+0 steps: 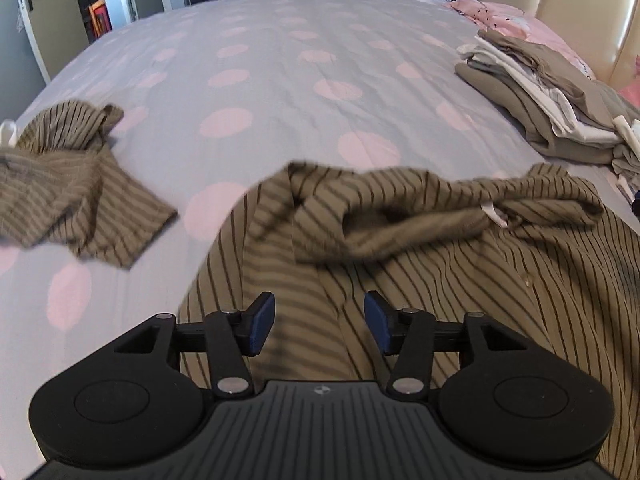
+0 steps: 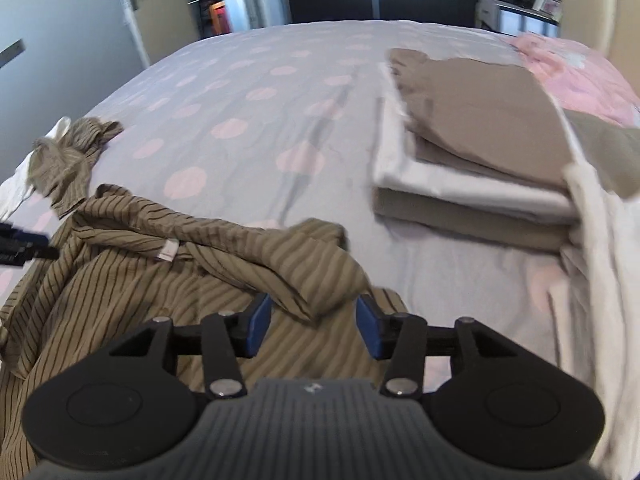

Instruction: Fold clothes

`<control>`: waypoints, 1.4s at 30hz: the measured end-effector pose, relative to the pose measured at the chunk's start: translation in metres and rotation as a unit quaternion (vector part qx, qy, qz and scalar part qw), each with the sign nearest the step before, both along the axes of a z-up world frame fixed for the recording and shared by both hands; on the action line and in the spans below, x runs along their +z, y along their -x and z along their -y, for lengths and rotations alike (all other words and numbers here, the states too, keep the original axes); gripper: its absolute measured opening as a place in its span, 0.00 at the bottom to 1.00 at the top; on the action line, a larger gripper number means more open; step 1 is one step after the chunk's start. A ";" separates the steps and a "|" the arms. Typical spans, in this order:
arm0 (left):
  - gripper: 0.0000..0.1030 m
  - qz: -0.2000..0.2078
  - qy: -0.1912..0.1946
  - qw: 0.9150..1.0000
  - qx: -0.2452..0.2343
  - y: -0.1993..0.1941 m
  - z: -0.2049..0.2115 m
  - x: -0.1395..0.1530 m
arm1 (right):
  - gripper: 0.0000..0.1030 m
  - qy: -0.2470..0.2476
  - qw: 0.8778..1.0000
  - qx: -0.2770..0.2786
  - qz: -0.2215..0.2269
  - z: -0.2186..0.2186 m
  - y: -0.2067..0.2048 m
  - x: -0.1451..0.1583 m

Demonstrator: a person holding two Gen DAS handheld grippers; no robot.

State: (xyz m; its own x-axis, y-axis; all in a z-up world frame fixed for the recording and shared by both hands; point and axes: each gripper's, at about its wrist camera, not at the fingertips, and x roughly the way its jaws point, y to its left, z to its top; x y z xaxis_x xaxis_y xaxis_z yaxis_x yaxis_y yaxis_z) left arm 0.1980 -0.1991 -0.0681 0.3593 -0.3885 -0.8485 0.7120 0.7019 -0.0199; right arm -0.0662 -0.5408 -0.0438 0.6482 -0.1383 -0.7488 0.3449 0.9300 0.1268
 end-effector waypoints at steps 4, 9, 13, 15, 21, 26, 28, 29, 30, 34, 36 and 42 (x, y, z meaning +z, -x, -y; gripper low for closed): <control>0.46 -0.031 -0.006 1.000 -0.003 0.020 -0.005 -0.018 | 0.49 -0.001 0.998 -0.061 -0.032 0.019 0.027 -0.013; 0.48 -0.042 -0.026 0.999 -0.005 0.045 -0.013 -0.036 | 0.44 -0.010 0.989 -0.130 -0.065 0.048 0.066 -0.034; 0.44 -0.032 -0.031 0.999 0.001 0.053 -0.020 -0.042 | 0.44 -0.021 0.987 -0.141 -0.076 0.048 0.088 -0.047; 0.26 -0.021 -0.037 0.999 -0.004 0.057 -0.019 -0.041 | 0.44 -0.037 0.987 -0.134 -0.078 0.043 0.092 -0.052; 0.00 0.012 -0.054 0.998 0.005 0.060 -0.032 -0.029 | 0.44 -0.049 0.989 -0.110 -0.086 0.020 0.096 -0.055; 0.00 0.036 -0.029 0.995 0.091 0.036 -0.074 0.001 | 0.04 -0.040 0.990 -0.102 -0.087 0.011 0.103 -0.053; 0.00 0.048 -0.015 0.990 0.131 0.025 -0.095 0.014 | 0.03 -0.037 0.991 -0.102 -0.079 0.009 0.105 -0.049; 0.00 0.053 -0.008 0.987 0.150 0.021 -0.105 0.021 | 0.02 -0.035 0.992 -0.100 -0.073 0.005 0.106 -0.045; 0.00 0.055 0.001 0.985 0.166 0.016 -0.115 0.026 | 0.02 -0.033 0.992 -0.098 -0.066 0.002 0.106 -0.041; 0.00 0.055 0.028 0.976 0.210 0.007 -0.142 0.041 | 0.01 -0.046 0.996 -0.061 -0.050 -0.018 0.102 -0.030; 0.00 0.064 0.033 0.973 0.220 0.005 -0.149 0.047 | 0.01 -0.050 0.997 -0.041 -0.047 -0.031 0.097 -0.029; 0.00 0.067 0.019 0.974 0.215 0.004 -0.147 0.044 | 0.06 -0.049 0.997 0.016 -0.053 -0.060 0.085 -0.031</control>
State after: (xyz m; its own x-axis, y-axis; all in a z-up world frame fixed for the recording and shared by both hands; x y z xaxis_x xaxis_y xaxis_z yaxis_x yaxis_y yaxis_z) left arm 0.1937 -0.0524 -0.0242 0.6022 -0.2070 -0.7710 0.3494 0.9367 0.0214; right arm -0.1512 -0.4808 -0.0752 0.5670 -0.0411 -0.8227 0.3309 0.9260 0.1819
